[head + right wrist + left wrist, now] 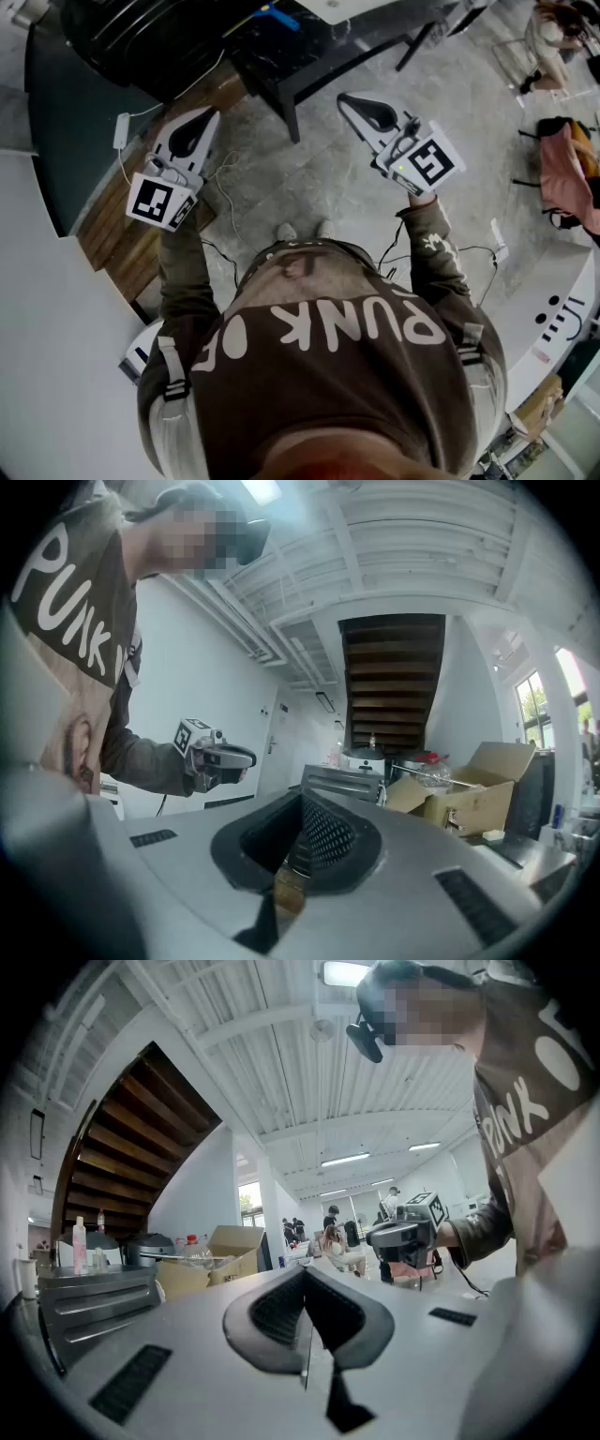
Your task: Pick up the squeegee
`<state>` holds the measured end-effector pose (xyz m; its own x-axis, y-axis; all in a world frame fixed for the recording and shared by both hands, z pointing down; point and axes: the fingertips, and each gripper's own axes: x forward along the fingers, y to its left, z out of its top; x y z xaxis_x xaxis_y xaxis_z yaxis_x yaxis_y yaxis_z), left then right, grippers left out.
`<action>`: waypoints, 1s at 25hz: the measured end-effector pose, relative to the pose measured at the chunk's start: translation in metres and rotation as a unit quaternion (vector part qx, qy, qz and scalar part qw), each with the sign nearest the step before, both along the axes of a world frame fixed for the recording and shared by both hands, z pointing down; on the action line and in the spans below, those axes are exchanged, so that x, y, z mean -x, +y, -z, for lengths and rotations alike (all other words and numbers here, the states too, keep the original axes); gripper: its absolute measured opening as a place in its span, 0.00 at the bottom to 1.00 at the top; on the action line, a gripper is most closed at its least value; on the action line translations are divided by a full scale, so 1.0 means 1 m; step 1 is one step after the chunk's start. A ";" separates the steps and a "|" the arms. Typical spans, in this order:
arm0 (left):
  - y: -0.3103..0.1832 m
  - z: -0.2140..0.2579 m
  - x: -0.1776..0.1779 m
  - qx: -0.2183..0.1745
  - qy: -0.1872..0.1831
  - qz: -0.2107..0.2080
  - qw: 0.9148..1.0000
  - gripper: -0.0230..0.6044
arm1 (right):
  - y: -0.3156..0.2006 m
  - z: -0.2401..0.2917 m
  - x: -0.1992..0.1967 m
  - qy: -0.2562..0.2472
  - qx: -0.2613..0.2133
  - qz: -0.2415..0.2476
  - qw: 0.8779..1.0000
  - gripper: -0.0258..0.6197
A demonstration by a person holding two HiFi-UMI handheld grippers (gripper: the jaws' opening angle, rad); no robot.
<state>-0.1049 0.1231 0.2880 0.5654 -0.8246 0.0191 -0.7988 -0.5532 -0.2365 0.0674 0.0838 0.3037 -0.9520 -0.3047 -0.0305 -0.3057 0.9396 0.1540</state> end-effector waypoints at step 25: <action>-0.001 0.001 0.002 0.002 0.000 0.002 1.000 0.04 | -0.008 -0.002 -0.002 -0.003 0.007 -0.005 1.000 0.05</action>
<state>-0.1066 0.1219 0.2868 0.5621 -0.8268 0.0222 -0.8009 -0.5508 -0.2349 0.0690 0.0762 0.3053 -0.9487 -0.3148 -0.0310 -0.3159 0.9385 0.1392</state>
